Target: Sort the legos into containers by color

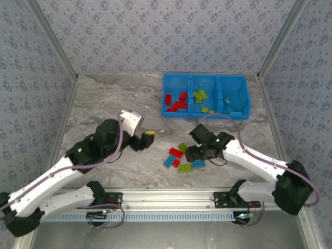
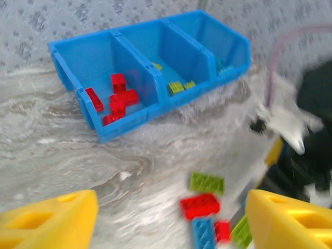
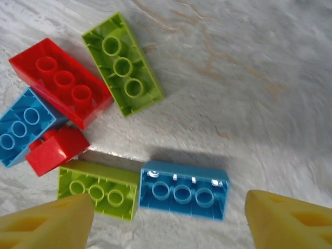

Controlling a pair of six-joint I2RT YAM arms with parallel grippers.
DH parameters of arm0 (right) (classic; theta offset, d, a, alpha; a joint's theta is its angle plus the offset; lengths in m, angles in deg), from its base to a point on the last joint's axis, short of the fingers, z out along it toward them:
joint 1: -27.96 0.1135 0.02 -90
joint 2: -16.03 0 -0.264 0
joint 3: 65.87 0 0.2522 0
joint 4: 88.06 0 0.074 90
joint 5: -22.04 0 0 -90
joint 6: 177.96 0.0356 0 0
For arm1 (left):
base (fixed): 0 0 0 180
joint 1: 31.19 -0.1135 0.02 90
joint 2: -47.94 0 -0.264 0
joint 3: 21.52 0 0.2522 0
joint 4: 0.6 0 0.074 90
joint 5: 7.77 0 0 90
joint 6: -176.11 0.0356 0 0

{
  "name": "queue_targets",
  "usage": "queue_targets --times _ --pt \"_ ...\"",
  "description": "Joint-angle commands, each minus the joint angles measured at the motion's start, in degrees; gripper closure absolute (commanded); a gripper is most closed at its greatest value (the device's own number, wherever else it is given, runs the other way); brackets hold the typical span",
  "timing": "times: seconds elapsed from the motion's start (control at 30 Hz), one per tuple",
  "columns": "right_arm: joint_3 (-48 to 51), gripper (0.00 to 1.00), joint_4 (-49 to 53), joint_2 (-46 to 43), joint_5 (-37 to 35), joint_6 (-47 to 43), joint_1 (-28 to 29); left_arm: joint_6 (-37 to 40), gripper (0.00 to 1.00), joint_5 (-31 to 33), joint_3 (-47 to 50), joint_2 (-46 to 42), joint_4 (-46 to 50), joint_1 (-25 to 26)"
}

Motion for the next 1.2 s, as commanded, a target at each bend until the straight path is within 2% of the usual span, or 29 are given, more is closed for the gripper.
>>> queue_targets --times 0.0,0.07,0.1,0.23,0.57,0.67,0.73,0.77,0.83,0.93,1.03,1.07,1.13,1.17 --pt "0.97 0.24 -8.77 4.97 -0.4 -4.75 0.72 9.34 0.12 -4.96 4.49 -6.29 6.29 0.35" --pt "0.71 0.25 -10.77 8.52 -0.78 -6.11 1.08 10.08 0.02 -4.34 6.05 -9.23 7.22 0.34" --pt "0.54 0.25 -11.83 10.28 -0.78 -6.85 1.3 10.13 0.01 -3.98 6.73 -10.53 7.2 0.28" --pt "-0.25 0.26 -14.54 15.49 -2.57 -7.9 1.38 10.39 0.01 -3.36 8.58 -12.67 5.77 0.28" --pt "-1.1 0.48 -17.01 20.0 -4.96 -7.27 1.43 12.06 0.01 -6.0 10.13 -10.59 2.06 0.28" --pt "-0.81 0.59 -16.96 19.38 -4.95 -6.5 1.41 13.79 0.01 -13.85 11.48 -10.48 1.0 0.34" --pt "-0.39 0.67 -16.44 17.95 -4.97 -5.57 1.41 14.83 0.01 -25.04 12.24 -9.31 -0.54 0.85" --pt "-0.08 0.68 -16.11 17.07 -4.89 -5.27 1.4 14.8 0.01 -27.9 12.46 -8.63 -1.72 1.5" --pt "0.47 0.69 -15.13 14.25 -5.09 -4.59 1.36 15.18 0.01 -29.29 13.37 -7.68 -3.82 4.24" --pt "1.06 0.7 -13.39 9.34 -6.55 -3.8 1.12 18.82 0.01 -27.07 13.88 -6.34 -3.87 7.72" --pt "0.95 0.69 -11.78 4.76 -7.51 -3.31 0.24 19.28 0.01 -26.17 13.52 -4.4 -4.89 8.84" --pt "0.91 0.65 -11.74 3.75 -7.06 -3.86 -0.32 19.21 0.01 -26.25 13.38 -3.79 -5.14 8.94" --pt "0.72 0.46 -12.4 3.17 -5.04 -6.62 -1.58 19.55 0.01 -26.18 13.32 -2.74 -5.66 9.22" --pt "0.29 0.43 -12.32 3.8 -4.09 -7.97 -2.28 19.73 0.01 -26.11 13.33 -2.47 -5.86 9.33"
